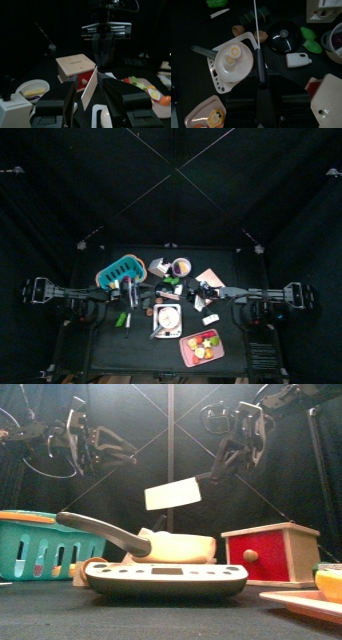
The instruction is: Place cleaver in holder
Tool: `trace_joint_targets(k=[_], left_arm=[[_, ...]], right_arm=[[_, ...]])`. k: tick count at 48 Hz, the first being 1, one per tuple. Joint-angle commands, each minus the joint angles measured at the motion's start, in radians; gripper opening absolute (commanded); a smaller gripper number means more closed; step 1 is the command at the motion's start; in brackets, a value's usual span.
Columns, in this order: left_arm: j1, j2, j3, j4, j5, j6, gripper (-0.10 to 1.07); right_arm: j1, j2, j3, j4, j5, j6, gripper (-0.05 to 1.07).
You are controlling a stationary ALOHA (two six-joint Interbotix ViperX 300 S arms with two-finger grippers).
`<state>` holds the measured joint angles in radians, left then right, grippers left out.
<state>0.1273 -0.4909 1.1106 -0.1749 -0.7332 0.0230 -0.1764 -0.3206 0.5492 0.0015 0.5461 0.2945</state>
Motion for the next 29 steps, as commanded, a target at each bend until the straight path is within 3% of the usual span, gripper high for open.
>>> trace_joint_targets(k=[1,12,22,29], left_arm=[[-0.003,-0.054,0.014,-0.006,0.052,0.000,0.77],[0.000,-0.138,0.067,-0.009,0.118,0.000,0.77],[0.002,-0.158,0.089,-0.009,0.121,0.000,0.77],[0.003,-0.152,0.089,-0.017,0.124,-0.002,0.77]], right_arm=[[-0.044,0.014,-0.101,0.006,0.052,0.014,0.48],[-0.124,0.081,-0.253,-0.026,0.215,0.043,0.48],[-0.143,0.118,-0.388,-0.058,0.302,0.041,0.48],[-0.149,0.183,-0.472,-0.117,0.426,0.034,0.48]])
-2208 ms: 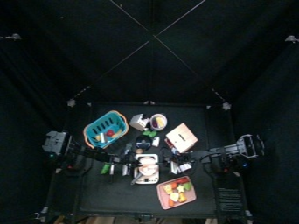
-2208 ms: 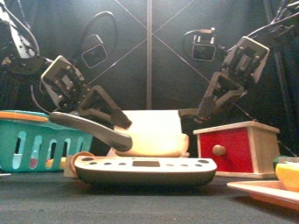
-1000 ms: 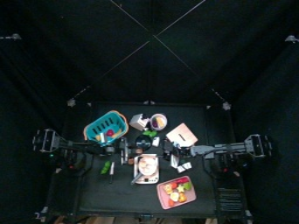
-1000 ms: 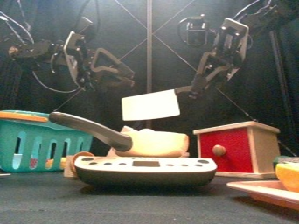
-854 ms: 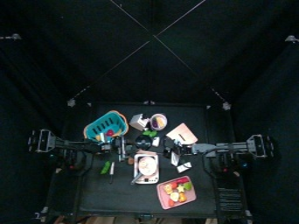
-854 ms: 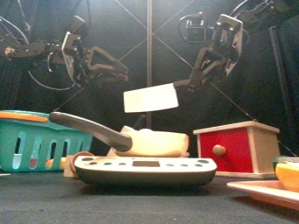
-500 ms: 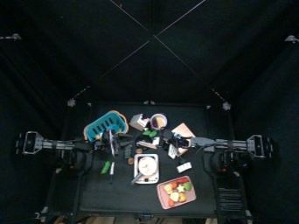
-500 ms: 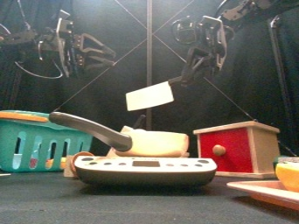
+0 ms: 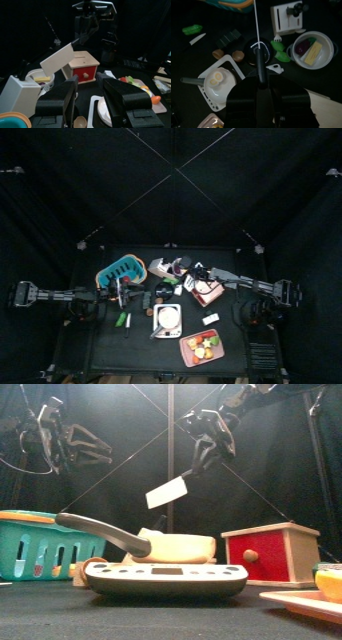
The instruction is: Place cleaver in holder
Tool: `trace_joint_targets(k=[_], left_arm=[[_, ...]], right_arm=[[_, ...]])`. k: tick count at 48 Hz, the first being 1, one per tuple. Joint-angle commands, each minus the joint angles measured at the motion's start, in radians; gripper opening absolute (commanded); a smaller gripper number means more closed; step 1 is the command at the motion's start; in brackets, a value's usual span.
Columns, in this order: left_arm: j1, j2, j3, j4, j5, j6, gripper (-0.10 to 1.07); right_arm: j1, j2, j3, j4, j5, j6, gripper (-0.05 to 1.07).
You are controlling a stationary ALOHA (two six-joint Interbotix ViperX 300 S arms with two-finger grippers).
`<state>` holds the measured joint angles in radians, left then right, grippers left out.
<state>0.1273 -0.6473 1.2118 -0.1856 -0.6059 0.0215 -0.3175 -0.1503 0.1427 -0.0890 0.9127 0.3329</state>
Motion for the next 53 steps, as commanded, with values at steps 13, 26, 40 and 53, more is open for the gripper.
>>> trace_joint_targets(k=[13,26,40,53], left_arm=[[0.002,0.008,-0.009,-0.009,-0.003,0.000,0.77],[0.011,0.008,0.005,-0.009,-0.003,0.000,0.77],[0.015,0.009,0.008,-0.009,-0.003,0.002,0.77],[0.021,0.009,0.011,-0.008,-0.003,0.002,0.77]], right_arm=[[-0.029,0.112,-0.135,-0.077,0.140,-0.044,0.48],[-0.046,0.147,-0.144,-0.077,0.153,-0.066,0.48],[-0.044,0.155,-0.146,-0.074,0.156,-0.066,0.48],[-0.043,0.153,-0.169,-0.066,0.158,-0.066,0.48]])
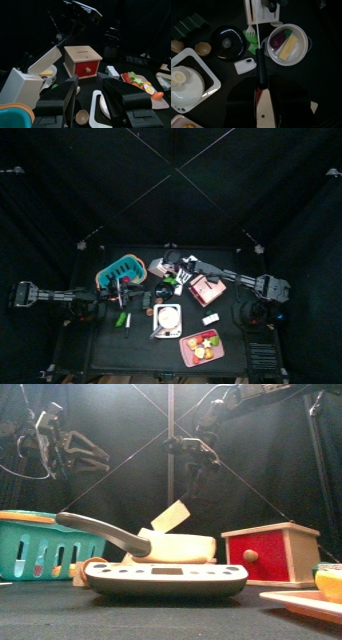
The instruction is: Place cleaver in holder
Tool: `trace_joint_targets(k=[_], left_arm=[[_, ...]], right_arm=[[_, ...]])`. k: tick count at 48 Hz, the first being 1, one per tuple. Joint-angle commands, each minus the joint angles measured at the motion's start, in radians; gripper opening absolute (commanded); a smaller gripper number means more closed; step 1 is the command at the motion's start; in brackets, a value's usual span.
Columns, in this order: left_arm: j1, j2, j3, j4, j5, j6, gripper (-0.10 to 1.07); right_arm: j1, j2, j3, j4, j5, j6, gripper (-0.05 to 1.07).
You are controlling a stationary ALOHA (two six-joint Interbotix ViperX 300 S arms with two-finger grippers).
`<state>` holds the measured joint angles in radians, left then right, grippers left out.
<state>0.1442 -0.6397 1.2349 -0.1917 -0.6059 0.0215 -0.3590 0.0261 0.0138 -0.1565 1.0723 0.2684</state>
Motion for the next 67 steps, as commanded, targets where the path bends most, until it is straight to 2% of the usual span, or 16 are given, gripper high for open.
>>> trace_joint_targets(k=[1,67], left_arm=[[0.005,0.002,-0.012,-0.003,-0.003,0.002,0.77],[0.009,0.000,-0.009,-0.003,0.015,0.002,0.77]], right_arm=[[-0.002,-0.023,-0.043,0.002,-0.002,-0.002,0.48],[0.003,0.018,-0.035,0.023,0.028,-0.003,0.48]])
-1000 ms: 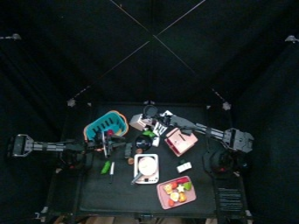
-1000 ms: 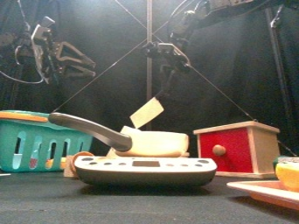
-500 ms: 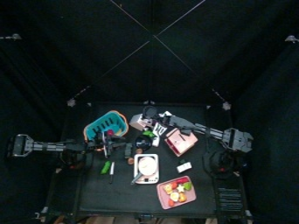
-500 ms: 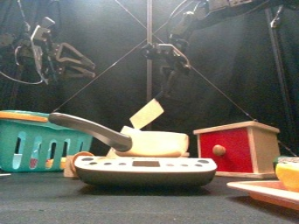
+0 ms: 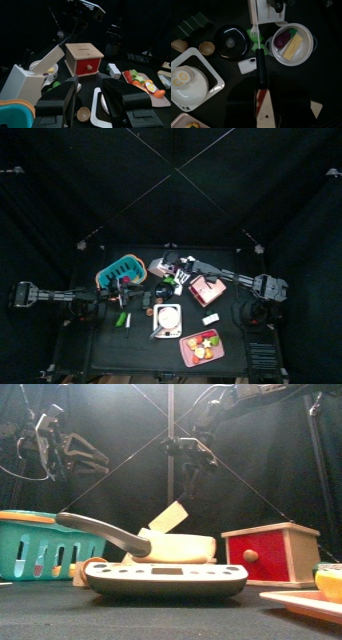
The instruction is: Place cleaver in holder
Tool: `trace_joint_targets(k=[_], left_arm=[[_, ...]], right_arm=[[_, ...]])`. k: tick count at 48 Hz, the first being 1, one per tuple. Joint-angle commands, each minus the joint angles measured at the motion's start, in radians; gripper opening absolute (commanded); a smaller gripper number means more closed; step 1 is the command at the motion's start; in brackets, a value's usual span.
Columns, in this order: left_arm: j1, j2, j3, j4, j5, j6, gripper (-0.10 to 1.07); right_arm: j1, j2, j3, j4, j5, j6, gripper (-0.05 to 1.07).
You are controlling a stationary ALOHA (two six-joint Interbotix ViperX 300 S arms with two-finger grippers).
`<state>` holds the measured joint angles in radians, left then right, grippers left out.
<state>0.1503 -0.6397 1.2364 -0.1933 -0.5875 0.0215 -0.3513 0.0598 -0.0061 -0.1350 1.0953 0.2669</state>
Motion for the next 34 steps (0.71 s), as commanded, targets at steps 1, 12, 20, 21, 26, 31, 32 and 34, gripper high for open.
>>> trace_joint_targets(k=[1,12,20,21,26,31,32,34], left_arm=[[0.005,0.002,-0.011,-0.002,-0.003,0.002,0.77],[0.006,0.002,-0.008,0.000,-0.003,0.002,0.77],[0.008,0.002,-0.005,-0.002,-0.003,0.002,0.77],[0.008,0.000,-0.005,-0.002,-0.003,0.002,0.77],[0.008,0.000,-0.005,-0.002,-0.003,0.002,0.77],[0.009,0.000,-0.005,-0.002,-0.003,0.002,0.77],[0.009,0.002,-0.005,-0.002,-0.003,0.002,0.77],[0.009,0.002,-0.005,-0.002,-0.003,0.002,0.77]], right_arm=[[-0.005,-0.014,-0.017,0.002,0.008,-0.002,0.48],[-0.006,0.014,-0.052,0.002,0.028,-0.012,0.48],[-0.006,0.032,-0.092,0.035,0.067,-0.071,0.48],[-0.006,0.035,-0.097,0.040,0.071,-0.074,0.48],[-0.006,0.057,-0.126,0.051,0.081,-0.078,0.48],[-0.008,0.081,-0.155,0.051,0.092,-0.081,0.48],[-0.008,0.087,-0.161,0.052,0.095,-0.081,0.48],[-0.008,0.098,-0.172,0.052,0.104,-0.081,0.48]])
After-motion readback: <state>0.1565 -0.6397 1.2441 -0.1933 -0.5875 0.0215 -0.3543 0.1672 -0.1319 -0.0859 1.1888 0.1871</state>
